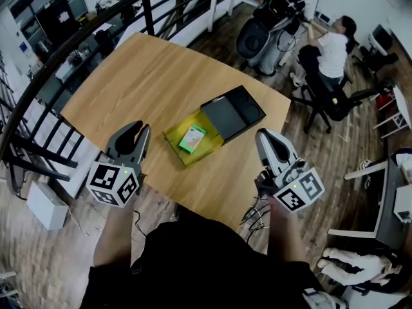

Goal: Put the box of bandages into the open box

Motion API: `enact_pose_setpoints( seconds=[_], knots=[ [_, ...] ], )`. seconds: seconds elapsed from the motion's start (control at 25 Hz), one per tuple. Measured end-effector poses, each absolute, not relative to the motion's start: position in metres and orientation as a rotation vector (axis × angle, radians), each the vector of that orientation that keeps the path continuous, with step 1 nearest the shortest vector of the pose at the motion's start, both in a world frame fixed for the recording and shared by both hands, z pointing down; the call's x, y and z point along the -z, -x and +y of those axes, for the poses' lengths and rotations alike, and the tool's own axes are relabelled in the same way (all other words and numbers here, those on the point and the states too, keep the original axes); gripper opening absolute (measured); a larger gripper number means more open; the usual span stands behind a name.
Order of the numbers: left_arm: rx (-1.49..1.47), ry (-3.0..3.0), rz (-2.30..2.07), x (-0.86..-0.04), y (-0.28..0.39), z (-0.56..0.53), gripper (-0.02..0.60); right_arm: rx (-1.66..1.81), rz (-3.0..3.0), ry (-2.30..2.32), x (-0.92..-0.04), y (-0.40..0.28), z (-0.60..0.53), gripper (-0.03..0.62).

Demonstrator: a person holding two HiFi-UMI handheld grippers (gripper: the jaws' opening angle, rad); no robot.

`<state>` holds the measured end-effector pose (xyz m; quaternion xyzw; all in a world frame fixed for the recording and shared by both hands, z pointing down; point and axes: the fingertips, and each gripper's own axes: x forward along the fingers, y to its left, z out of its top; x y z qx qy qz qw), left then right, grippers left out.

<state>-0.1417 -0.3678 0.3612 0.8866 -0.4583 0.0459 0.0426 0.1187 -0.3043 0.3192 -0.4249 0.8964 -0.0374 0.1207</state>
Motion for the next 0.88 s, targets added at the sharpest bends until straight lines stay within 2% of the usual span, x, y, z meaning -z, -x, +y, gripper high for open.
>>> enact_pose_setpoints(
  seconds=[0.6, 0.88],
  knots=[
    [-0.140, -2.697, -1.426, -0.363, 0.150, -0.368, 0.060, 0.075, 2.639, 1.259, -0.321, -0.117, -0.300, 0.035],
    [-0.181, -2.729, -1.467, -0.354, 0.161, -0.381, 0.051, -0.063, 2.726, 1.315, -0.313, -0.123, -0.316, 0.035]
  ],
)
